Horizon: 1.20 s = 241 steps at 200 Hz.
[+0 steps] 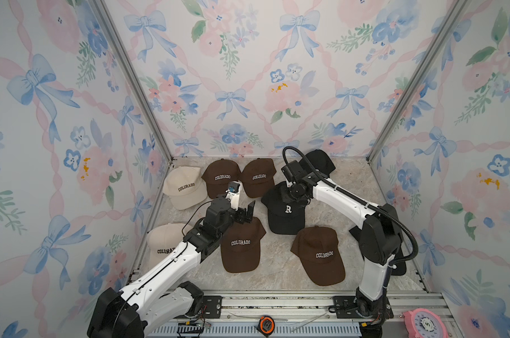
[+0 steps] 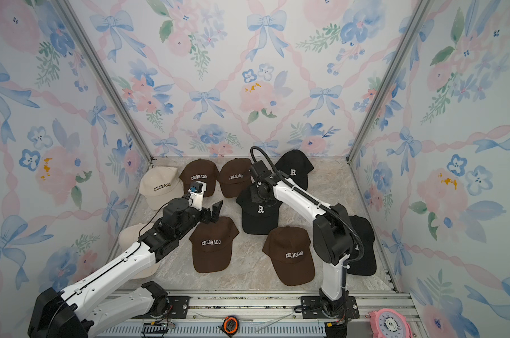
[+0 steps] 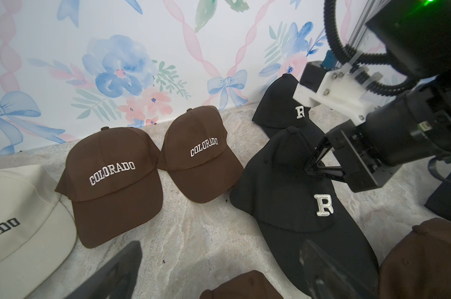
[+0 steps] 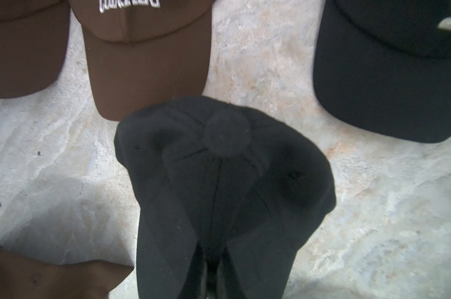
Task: Stack the baseball caps by color
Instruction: Pick up the baseball cap from the center of the board, then place the baseball cap on the baseball cap.
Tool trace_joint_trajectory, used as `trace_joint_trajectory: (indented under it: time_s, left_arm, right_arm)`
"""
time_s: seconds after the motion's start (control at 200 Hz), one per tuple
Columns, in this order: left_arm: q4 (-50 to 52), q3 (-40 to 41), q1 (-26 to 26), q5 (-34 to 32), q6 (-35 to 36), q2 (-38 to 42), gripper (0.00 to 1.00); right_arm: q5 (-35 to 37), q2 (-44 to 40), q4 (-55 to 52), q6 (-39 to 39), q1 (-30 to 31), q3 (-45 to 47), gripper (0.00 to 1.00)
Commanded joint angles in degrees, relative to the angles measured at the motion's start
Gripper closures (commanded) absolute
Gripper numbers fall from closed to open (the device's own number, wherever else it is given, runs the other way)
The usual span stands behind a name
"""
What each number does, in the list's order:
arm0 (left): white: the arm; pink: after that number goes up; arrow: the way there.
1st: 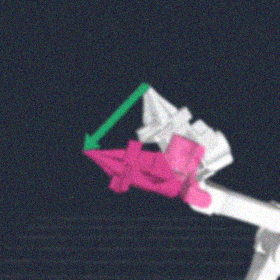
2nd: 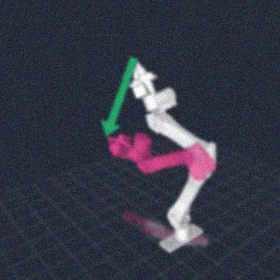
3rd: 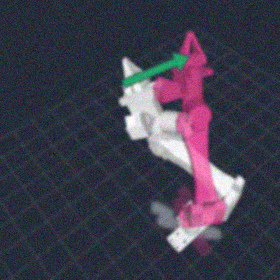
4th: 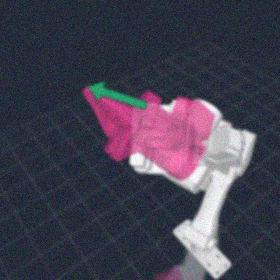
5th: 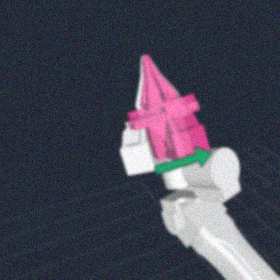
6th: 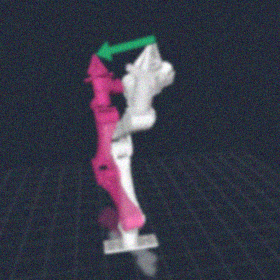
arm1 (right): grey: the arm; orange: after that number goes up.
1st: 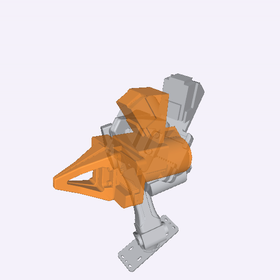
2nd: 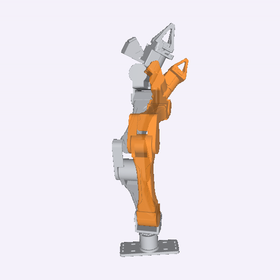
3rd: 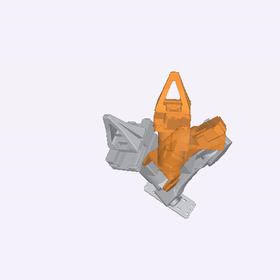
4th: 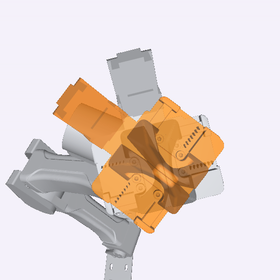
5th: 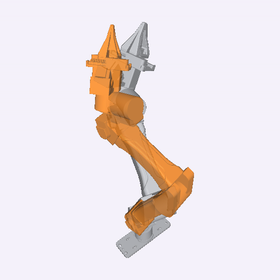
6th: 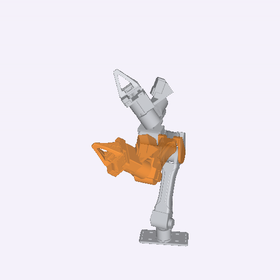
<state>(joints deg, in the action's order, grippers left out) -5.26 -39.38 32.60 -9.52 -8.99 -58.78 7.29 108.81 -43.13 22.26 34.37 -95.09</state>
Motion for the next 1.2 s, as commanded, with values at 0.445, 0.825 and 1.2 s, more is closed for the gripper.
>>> trace_joint_trajectory:
  time_s: [0.445,0.825,1.2]
  left_arm:
    - [-4.0,-12.2,1.68,3.53,3.61,-10.89,0.02]
    - [-5.04,-22.01,2.47,6.23,5.87,-22.34,0.02]
    - [-5.16,-33.75,2.56,8.18,8.4,-33.74,0.02]
  right_arm:
    - [-0.43,-1.1,-6.35,-7.92,-13.42,-13.56,0.92]
    - [-2.3,8.61,-5.81,-15.08,-20.79,-24.01,0.92]
    - [-7.13,19.02,-7.91,-18.58,-25.38,-34.86,0.91]
